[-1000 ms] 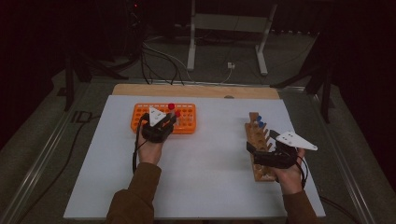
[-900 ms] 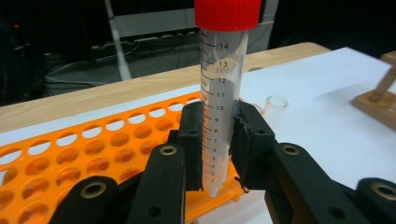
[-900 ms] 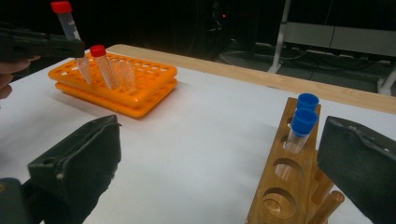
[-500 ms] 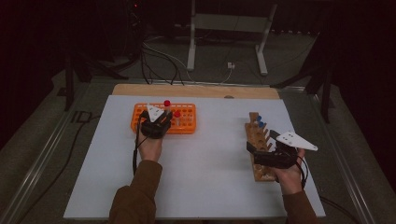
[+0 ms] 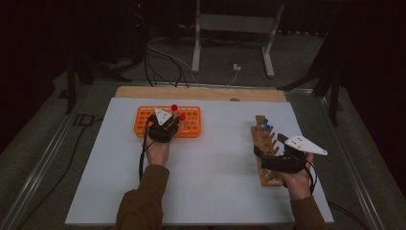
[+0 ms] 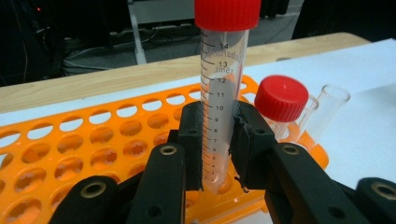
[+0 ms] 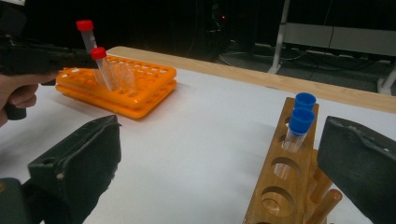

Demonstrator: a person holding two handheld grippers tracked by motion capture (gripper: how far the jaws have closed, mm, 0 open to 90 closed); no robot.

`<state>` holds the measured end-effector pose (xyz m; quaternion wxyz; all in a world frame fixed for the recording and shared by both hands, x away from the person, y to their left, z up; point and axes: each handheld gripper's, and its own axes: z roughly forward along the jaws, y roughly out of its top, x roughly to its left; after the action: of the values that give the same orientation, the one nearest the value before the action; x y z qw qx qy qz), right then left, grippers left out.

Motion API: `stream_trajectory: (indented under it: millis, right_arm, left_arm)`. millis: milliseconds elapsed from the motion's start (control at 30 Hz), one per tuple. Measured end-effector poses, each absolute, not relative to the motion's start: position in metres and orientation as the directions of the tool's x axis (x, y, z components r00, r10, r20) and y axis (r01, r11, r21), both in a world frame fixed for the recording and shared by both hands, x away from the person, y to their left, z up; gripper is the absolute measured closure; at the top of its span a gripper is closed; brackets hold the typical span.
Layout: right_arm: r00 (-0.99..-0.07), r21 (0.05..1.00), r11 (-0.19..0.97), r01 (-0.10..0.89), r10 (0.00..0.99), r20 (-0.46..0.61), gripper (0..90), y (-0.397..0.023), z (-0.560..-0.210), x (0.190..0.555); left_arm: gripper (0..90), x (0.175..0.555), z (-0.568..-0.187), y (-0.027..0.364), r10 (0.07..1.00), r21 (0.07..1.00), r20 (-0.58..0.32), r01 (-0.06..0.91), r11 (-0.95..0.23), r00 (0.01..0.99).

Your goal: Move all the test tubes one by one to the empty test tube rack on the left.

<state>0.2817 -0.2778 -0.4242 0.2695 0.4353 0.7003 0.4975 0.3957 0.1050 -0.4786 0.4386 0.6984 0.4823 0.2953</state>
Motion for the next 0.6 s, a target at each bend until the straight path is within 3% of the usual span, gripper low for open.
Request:
stream_trajectory:
  millis: [600]
  right_arm:
    - [-0.475,0.929,0.129,0.348,0.878,0.056,0.0,-0.278,-0.426,0.283]
  left_arm:
    - [75.9,0.396,-0.500,0.103,0.925,0.853,0.004,0.481,-0.202,0.380]
